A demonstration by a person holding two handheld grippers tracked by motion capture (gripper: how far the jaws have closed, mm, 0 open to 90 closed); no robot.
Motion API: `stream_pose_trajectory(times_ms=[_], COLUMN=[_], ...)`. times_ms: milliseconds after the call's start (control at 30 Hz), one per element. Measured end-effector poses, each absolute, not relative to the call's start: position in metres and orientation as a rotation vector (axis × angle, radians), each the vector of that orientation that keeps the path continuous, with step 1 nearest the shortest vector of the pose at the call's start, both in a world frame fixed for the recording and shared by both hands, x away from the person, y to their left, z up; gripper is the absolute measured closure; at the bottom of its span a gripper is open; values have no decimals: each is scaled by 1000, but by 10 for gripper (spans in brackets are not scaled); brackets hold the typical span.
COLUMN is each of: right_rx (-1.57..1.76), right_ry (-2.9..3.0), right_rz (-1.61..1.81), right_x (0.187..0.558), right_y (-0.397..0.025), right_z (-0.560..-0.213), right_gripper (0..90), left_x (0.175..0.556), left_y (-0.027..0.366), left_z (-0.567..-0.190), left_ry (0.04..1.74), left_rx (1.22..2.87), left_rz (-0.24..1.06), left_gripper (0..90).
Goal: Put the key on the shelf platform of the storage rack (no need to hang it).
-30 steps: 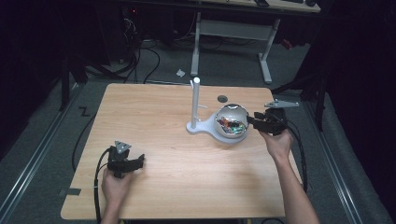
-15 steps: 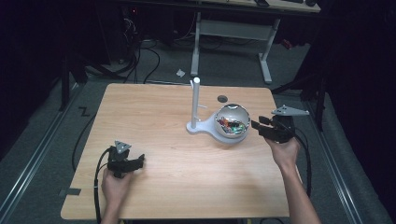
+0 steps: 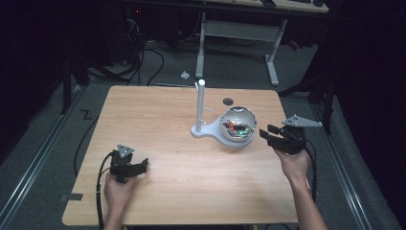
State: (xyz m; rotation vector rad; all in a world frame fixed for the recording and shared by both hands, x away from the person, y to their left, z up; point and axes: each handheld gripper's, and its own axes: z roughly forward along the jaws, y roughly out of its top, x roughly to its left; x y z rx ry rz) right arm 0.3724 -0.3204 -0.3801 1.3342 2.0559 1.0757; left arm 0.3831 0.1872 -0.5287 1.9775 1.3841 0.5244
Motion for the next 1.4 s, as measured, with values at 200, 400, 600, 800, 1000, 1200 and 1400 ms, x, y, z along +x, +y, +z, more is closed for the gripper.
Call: stream_pose_trajectory(times_ms=[200, 400, 600, 800, 1000, 1200, 1400], right_rx=[1362, 1384, 1403, 1405, 1430, 1418, 1429], right_ry=[2028, 2006, 2000, 2006, 2008, 2024, 2026], right_rz=[1080, 1094, 1101, 1105, 1118, 1102, 1104], right_x=[362, 352, 346, 343, 340, 339, 338], right_y=[-328, -335, -337, -336, -335, -331, -329], right_z=[-388, -395, -403, -411, -420, -429, -437], right_gripper=[580, 581, 577, 573, 568, 575, 575], left_x=[383, 383, 383, 383, 383, 383, 383], left_y=[187, 187, 186, 186, 186, 186, 186], left_z=[-529, -529, -529, -529, -529, -529, -529], left_ry=[1383, 1383, 1383, 1383, 1384, 1384, 1384], left_rx=[1978, 1982, 1983, 1983, 1983, 1983, 1983], left_rz=[528, 531, 532, 532, 535, 535, 535], left_gripper=[221, 222, 222, 222, 222, 222, 222])
